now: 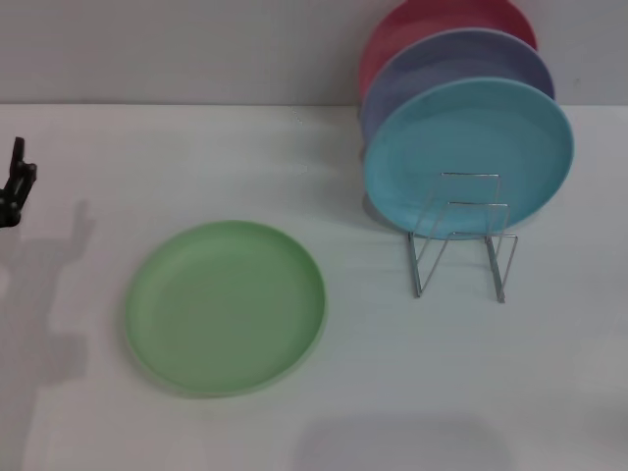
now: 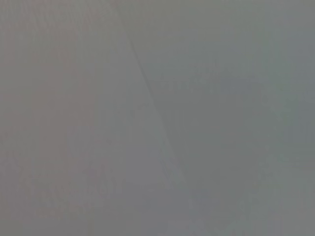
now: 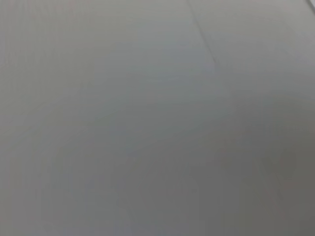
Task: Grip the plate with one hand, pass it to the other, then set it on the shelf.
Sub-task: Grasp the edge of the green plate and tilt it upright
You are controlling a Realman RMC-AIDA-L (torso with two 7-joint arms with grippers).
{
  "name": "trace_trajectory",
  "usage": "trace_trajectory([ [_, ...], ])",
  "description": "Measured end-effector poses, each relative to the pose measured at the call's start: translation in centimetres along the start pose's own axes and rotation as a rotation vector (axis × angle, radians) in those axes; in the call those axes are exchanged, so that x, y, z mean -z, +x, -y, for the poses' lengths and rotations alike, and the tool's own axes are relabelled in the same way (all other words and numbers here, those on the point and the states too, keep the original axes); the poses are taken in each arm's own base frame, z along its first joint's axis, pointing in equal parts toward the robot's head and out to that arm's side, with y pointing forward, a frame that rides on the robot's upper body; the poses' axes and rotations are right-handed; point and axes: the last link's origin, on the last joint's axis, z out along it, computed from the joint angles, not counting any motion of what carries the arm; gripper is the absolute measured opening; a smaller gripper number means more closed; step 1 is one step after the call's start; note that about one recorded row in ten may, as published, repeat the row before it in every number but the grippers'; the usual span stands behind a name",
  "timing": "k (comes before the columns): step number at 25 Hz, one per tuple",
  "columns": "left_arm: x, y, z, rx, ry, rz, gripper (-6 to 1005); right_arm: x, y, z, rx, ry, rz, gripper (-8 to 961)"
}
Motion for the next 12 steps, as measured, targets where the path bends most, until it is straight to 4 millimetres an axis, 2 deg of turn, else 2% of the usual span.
trace_trajectory([
  [12, -1.1, -0.4, 1.4, 0.013, 0.123, 0.065, 864, 0.3, -0.2, 0.3, 0.004, 0.011, 0.006, 637],
])
